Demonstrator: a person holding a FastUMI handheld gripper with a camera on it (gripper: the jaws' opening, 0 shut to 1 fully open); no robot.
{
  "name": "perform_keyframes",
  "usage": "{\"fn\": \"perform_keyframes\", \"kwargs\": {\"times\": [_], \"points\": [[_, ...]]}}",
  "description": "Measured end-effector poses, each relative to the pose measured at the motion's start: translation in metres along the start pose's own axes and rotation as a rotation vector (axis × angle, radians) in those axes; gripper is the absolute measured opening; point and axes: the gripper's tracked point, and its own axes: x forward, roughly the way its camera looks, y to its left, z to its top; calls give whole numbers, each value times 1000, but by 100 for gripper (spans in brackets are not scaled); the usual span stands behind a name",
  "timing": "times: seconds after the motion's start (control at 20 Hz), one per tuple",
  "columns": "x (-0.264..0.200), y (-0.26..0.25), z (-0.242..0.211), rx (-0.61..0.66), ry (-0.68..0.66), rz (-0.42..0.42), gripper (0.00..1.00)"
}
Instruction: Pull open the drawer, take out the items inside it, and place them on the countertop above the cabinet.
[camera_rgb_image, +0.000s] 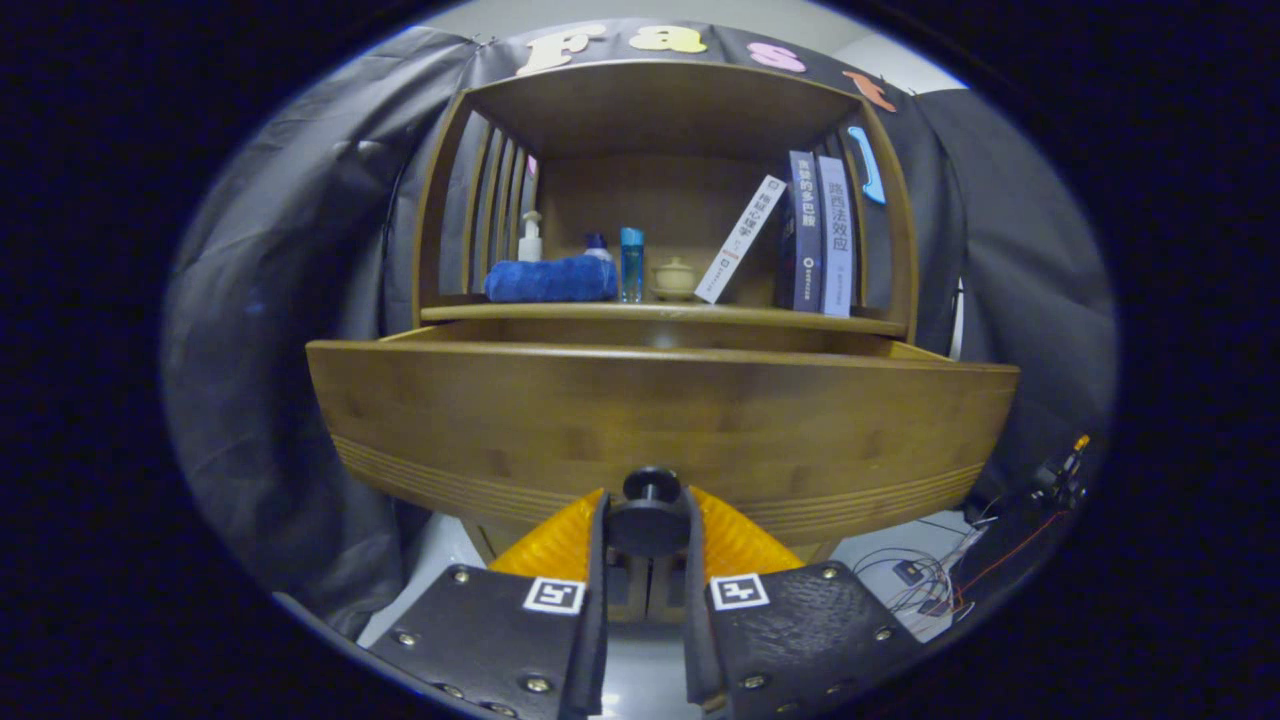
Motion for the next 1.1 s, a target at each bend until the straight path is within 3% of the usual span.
{"fn": "perform_keyframes", "kwargs": {"times": [0.3, 0.35, 0.4, 0.45, 0.6, 0.8, 0.95, 1.1], "points": [[-34, 2, -3, 20, -14, -6, 32], [-30, -10, -9, -36, -23, -53, 25], [-51, 0, -8, -45, -14, -11, 18], [-45, -1, -10, -67, 0, -9, 11], [-58, -2, 32, -63, -135, -10, 5], [-58, 5, 93, -2, -143, 32, 57], [-42, -4, 121, 27, -122, 2, 96], [-13, -7, 129, 66, -61, -13, 97]]}}
